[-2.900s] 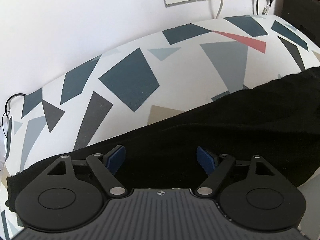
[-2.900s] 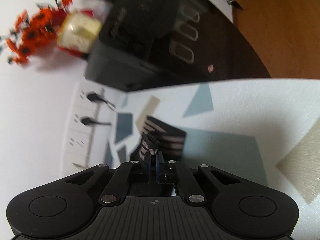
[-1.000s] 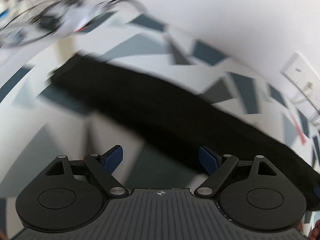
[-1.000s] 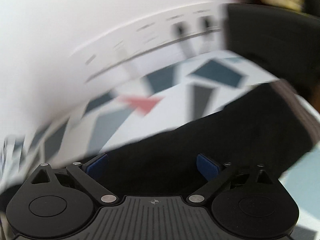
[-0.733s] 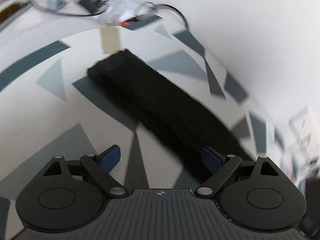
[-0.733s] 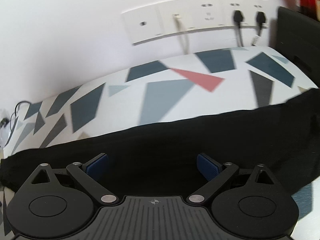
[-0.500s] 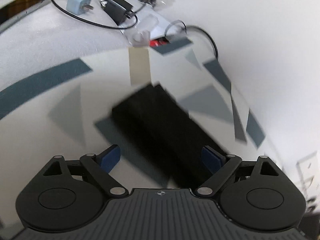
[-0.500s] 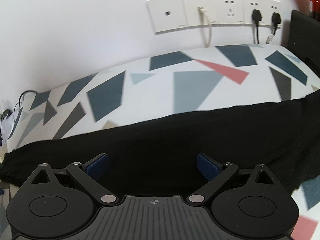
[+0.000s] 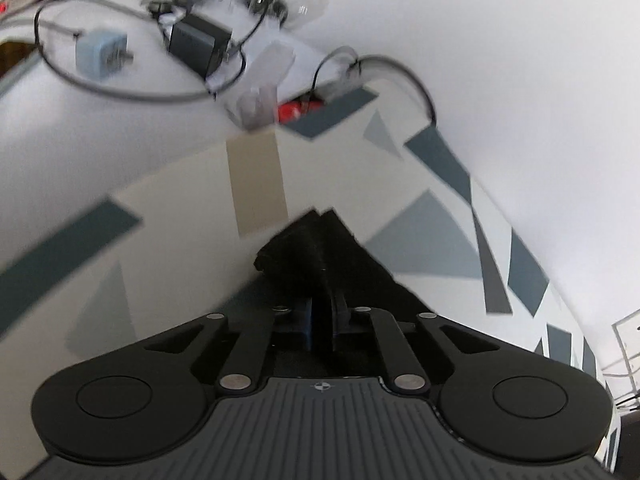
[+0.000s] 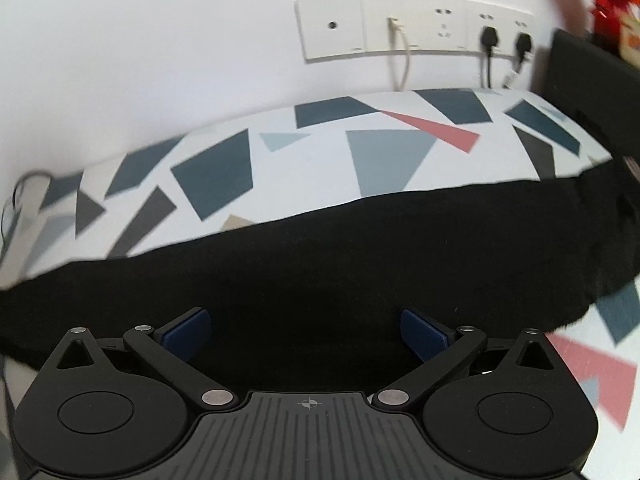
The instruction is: Fold clothes
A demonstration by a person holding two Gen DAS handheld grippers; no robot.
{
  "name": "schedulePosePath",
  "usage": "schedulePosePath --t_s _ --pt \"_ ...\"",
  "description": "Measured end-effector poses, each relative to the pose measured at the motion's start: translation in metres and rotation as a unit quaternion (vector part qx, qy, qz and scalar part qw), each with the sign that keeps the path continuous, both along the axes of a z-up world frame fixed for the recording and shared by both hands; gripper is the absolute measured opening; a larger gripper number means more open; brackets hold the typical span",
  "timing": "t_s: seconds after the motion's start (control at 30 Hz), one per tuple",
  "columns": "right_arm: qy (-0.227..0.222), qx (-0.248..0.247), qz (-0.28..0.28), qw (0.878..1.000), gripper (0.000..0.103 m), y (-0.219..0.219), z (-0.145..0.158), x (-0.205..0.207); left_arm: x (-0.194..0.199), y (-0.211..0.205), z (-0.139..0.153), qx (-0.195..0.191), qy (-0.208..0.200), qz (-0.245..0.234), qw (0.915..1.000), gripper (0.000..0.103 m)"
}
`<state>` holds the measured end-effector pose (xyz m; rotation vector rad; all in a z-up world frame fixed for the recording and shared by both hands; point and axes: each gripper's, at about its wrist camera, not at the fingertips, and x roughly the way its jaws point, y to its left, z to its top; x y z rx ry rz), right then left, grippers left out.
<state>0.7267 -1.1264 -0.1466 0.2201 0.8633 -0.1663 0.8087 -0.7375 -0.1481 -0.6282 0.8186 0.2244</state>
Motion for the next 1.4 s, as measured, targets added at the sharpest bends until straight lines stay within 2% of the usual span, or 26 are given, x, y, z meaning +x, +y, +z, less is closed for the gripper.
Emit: schedulePosePath --t_s 0.17,0.33,0.4,0.5,0.6,0.73,0.87,0.97,1.07,1.13,1.23,1.27,1.3,1.33,1.37,1.4 --pt "0.0 0.0 0.008 1.0 0.102 0.028 -0.003 0.005 -0.005 0.029 0.004 0.0 -0.015 0.015 0.9998 0.006" --pt "0.0 -0.001 0.017 1.0 0.102 0.055 -0.005 0.011 -0.019 0.063 0.019 0.027 -0.033 0.033 0.9986 0.006" --pt "0.007 -0.038 0.044 0.998 0.102 0.077 -0.01 0.017 -0.025 0.074 0.025 0.034 -0.04 0.034 0.9981 0.006" --pt "-0.01 -0.075 0.089 0.993 0.102 0.102 -0.013 0.02 -0.032 0.079 0.034 0.039 -0.055 0.023 0.9974 0.006" --pt "-0.001 -0.05 0.079 0.996 0.102 0.099 -0.009 0.023 -0.037 0.063 0.048 0.047 -0.086 -0.003 0.9952 0.006" --pt "-0.003 -0.02 -0.009 1.0 0.102 0.057 0.001 0.015 -0.041 0.015 0.062 0.05 -0.113 -0.075 0.9894 0.006" --pt "-0.001 0.012 -0.115 0.993 0.102 -0.011 0.01 -0.007 -0.044 -0.058 0.072 0.062 -0.147 -0.173 0.972 0.006" --pt "-0.01 0.036 -0.166 0.985 0.102 -0.057 0.015 -0.031 -0.046 -0.117 0.068 0.064 -0.157 -0.245 0.9546 0.006" --pt "-0.008 0.041 -0.204 0.978 0.102 -0.089 0.013 -0.052 -0.048 -0.179 0.058 0.064 -0.157 -0.316 0.9336 0.006" --pt "-0.009 0.053 -0.224 0.973 0.102 -0.104 0.009 -0.066 -0.054 -0.218 0.037 0.083 -0.141 -0.364 0.9167 0.006" --pt "-0.009 0.063 -0.238 0.969 0.102 -0.122 0.004 -0.08 -0.06 -0.262 -0.001 0.106 -0.089 -0.436 0.8893 0.01" --pt "-0.009 0.062 -0.239 0.969 0.102 -0.126 0.002 -0.083 -0.065 -0.267 -0.003 0.115 -0.093 -0.441 0.8854 0.015" --pt "-0.01 0.062 -0.241 0.969 0.102 -0.128 0.003 -0.085 -0.07 -0.27 -0.003 0.125 -0.101 -0.442 0.8826 0.029" --pt "-0.014 0.063 -0.245 0.968 0.102 -0.131 0.004 -0.089 -0.071 -0.268 0.002 0.118 -0.108 -0.441 0.8833 0.039" --pt "-0.022 0.065 -0.252 0.965 0.102 -0.135 0.006 -0.093 -0.072 -0.264 0.007 0.106 -0.115 -0.439 0.8845 0.057" --pt "-0.03 0.067 -0.261 0.962 0.102 -0.14 0.008 -0.097 -0.073 -0.26 0.013 0.095 -0.122 -0.438 0.8855 0.063"
